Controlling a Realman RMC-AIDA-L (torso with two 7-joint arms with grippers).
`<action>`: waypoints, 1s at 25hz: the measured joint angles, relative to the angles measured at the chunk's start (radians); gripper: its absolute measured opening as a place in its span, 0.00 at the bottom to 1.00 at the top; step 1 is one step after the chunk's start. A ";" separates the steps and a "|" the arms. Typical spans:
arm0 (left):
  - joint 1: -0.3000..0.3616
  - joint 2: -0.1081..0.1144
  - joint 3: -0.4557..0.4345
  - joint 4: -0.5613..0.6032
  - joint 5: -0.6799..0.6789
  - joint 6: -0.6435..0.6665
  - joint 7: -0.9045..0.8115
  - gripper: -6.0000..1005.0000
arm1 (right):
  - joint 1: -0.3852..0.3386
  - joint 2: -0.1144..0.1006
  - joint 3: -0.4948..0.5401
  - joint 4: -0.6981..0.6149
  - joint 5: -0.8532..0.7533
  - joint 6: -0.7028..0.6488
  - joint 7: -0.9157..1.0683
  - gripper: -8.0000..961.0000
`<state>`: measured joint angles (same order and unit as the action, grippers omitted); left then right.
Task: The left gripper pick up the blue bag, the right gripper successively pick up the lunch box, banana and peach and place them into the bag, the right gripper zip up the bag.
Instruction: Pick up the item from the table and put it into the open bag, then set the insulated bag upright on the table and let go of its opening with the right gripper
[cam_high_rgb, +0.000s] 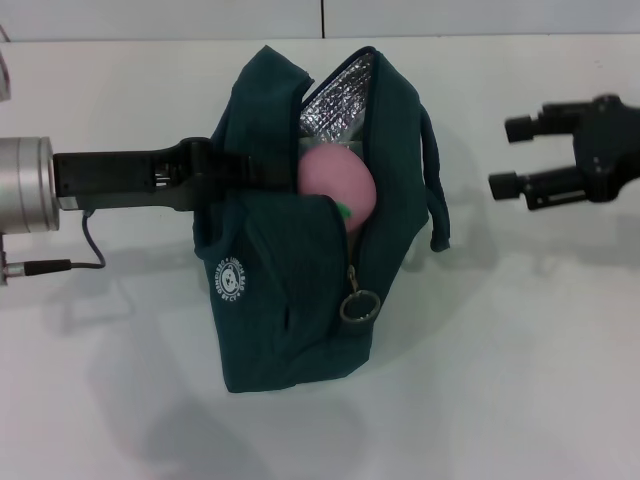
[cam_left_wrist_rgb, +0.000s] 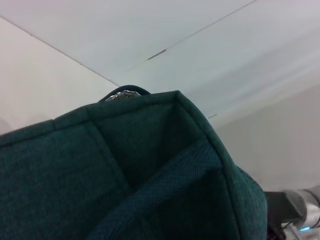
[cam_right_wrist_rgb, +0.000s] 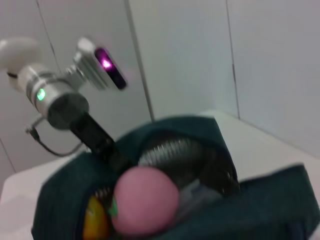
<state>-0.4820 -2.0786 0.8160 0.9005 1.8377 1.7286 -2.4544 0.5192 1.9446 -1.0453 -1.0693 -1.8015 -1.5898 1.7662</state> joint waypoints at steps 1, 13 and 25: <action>0.000 0.000 0.000 0.000 0.000 0.000 0.000 0.04 | -0.008 0.005 0.003 0.010 -0.010 -0.006 -0.007 0.86; -0.005 0.000 0.000 0.000 0.000 0.000 0.000 0.04 | 0.020 0.066 0.003 0.081 0.009 -0.006 -0.025 0.85; -0.003 0.000 0.000 0.000 0.000 -0.001 0.002 0.04 | 0.066 0.064 0.000 0.164 -0.029 0.021 -0.032 0.85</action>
<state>-0.4847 -2.0785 0.8160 0.9005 1.8377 1.7280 -2.4524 0.5853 2.0091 -1.0451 -0.9054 -1.8307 -1.5692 1.7341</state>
